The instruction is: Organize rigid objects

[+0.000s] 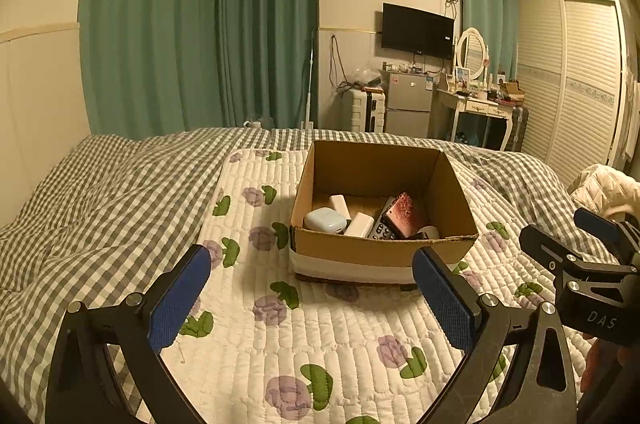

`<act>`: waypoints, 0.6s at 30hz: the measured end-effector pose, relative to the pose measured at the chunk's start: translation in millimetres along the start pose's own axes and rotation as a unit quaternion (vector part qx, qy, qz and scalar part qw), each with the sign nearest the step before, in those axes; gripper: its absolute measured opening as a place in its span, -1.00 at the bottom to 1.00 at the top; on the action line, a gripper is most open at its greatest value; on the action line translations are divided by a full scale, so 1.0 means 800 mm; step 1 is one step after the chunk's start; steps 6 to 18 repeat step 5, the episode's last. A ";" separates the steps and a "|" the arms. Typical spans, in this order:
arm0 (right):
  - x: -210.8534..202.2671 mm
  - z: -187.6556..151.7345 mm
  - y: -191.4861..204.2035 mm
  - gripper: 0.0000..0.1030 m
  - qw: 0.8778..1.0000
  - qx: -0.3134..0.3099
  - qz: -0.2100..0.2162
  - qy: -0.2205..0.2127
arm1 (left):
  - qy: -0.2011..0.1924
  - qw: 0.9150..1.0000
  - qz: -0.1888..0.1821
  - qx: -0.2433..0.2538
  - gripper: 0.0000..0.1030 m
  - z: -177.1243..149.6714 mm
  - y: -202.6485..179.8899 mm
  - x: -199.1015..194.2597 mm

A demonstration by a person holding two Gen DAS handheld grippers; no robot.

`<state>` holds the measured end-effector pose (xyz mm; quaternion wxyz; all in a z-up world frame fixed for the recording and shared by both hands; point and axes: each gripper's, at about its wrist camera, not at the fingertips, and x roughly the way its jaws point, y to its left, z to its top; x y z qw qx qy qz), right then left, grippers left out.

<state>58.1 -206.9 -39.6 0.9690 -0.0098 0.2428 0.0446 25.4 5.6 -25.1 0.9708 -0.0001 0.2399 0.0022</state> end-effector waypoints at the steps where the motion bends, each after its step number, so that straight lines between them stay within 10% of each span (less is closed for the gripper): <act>1: 0.001 0.000 0.000 0.99 1.000 0.000 0.000 0.001 | -0.002 1.000 0.000 0.001 1.00 0.001 0.000 -0.001; 18: 0.001 -0.001 0.001 0.99 1.000 0.001 0.002 0.002 | -0.004 1.000 -0.007 0.015 1.00 0.002 -0.006 -0.003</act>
